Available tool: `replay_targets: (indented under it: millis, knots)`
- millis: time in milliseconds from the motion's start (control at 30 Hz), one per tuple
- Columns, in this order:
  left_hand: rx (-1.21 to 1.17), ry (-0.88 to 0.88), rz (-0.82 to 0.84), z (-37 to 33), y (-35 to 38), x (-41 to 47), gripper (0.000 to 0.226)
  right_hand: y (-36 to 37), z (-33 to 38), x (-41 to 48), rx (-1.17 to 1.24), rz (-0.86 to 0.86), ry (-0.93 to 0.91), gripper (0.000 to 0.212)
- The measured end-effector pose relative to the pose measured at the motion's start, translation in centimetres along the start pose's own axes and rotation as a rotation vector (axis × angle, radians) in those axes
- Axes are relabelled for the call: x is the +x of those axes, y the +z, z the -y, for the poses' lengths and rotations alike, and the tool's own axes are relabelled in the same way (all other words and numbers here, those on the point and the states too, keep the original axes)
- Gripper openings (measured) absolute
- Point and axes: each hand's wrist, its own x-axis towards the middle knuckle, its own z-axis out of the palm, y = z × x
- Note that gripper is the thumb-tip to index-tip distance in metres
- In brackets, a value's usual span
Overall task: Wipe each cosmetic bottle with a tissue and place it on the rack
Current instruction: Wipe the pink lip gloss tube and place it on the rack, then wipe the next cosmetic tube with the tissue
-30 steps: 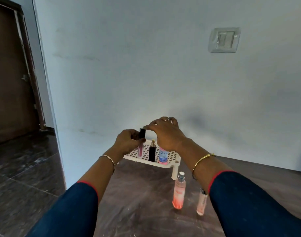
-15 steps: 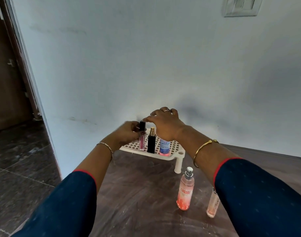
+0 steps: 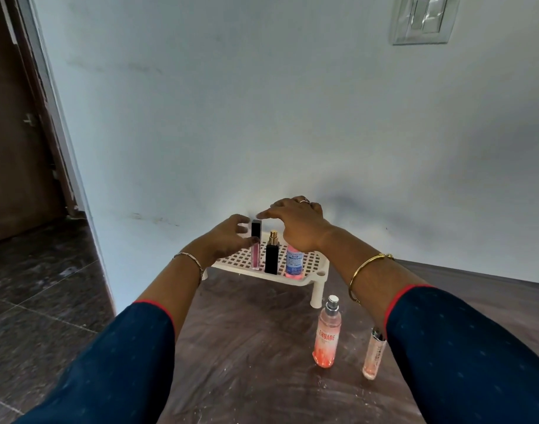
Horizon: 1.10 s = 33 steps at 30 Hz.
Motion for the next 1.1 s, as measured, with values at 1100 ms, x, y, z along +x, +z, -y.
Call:
replay_targets:
  millis: [1100]
  knots:
    - [0.727, 0.321, -0.011, -9.7, 13.7, -14.7, 0.07, 2.6, -6.3, -24.2, 0.954, -0.257, 0.502, 0.04]
